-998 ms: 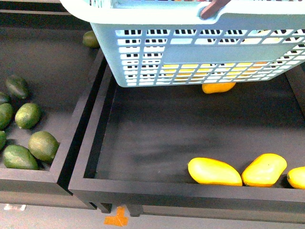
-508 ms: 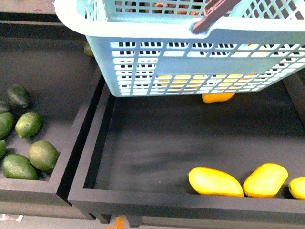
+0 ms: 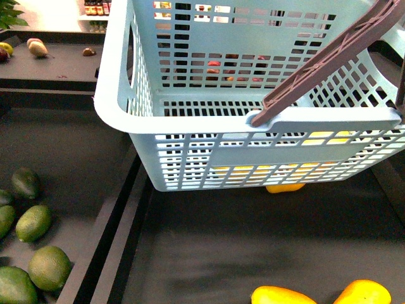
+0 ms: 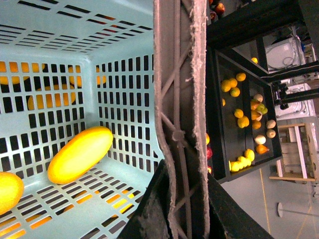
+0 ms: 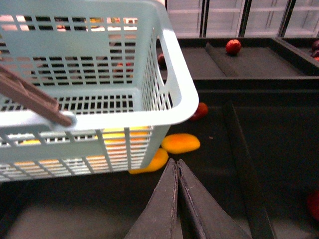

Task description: Pick lemon and mango into basket

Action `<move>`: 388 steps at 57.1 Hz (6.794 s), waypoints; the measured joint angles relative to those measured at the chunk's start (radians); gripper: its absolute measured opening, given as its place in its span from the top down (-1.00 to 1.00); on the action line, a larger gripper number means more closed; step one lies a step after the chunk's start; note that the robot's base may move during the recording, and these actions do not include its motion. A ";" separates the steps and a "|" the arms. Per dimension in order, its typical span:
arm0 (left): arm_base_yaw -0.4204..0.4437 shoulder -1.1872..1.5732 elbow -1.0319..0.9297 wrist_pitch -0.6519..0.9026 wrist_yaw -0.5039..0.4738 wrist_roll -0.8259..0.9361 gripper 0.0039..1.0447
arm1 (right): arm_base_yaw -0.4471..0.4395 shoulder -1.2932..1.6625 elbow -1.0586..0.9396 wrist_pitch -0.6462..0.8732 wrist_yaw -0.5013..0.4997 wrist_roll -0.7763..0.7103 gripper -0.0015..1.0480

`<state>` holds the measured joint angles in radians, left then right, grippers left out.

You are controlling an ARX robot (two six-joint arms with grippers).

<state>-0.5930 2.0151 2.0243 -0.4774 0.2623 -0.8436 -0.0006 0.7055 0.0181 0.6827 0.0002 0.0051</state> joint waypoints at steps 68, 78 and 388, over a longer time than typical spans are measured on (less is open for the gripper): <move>0.000 0.000 0.000 0.000 0.000 0.001 0.87 | 0.000 -0.526 0.000 -0.503 0.000 0.000 0.96; 0.001 0.000 0.000 0.000 -0.002 0.001 0.87 | 0.000 -0.692 0.000 -0.676 0.000 0.000 0.96; 0.337 -0.291 -0.841 0.512 -0.513 -0.023 -0.40 | 0.000 -0.703 -0.001 -0.684 0.002 -0.002 -0.83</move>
<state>-0.2558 1.7245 1.1835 0.0349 -0.2504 -0.8665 -0.0002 0.0029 0.0174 -0.0017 0.0017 0.0029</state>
